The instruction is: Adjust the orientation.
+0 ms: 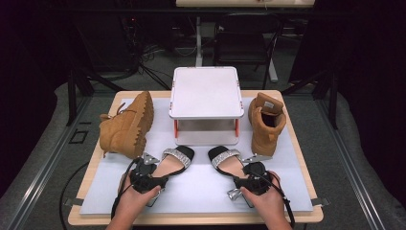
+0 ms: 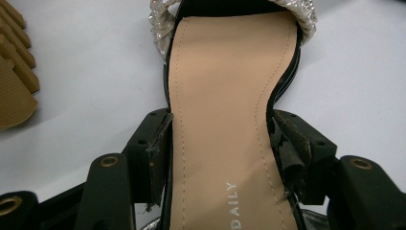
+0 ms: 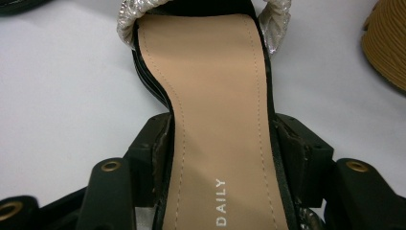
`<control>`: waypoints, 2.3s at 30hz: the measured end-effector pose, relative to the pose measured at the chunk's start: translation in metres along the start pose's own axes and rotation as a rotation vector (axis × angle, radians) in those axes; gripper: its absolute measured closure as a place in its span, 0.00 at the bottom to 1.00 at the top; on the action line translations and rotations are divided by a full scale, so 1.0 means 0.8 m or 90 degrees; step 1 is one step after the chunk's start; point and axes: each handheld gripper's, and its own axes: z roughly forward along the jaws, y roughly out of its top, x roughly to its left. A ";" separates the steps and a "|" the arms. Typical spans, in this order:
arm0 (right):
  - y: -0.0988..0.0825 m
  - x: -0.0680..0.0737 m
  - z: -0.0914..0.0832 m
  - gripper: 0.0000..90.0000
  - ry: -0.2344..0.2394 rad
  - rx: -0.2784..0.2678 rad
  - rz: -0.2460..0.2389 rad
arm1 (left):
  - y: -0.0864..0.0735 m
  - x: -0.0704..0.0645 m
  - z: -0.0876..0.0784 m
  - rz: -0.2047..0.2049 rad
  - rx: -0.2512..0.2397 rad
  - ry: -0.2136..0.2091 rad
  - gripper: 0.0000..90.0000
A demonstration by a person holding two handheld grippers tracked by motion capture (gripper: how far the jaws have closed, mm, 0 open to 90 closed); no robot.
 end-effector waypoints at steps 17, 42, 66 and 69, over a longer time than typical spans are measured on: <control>0.003 -0.002 -0.004 0.46 -0.002 -0.013 0.007 | 0.005 -0.003 -0.003 -0.001 -0.007 0.000 0.45; 0.055 -0.011 0.010 0.46 -0.027 -0.022 0.029 | 0.061 -0.008 0.022 -0.014 -0.028 0.014 0.45; 0.071 -0.002 0.045 0.46 -0.047 -0.024 0.053 | 0.077 -0.020 0.055 -0.034 -0.025 0.038 0.45; 0.068 -0.003 0.047 0.46 -0.045 -0.028 0.053 | 0.076 -0.020 0.055 -0.033 -0.030 0.039 0.45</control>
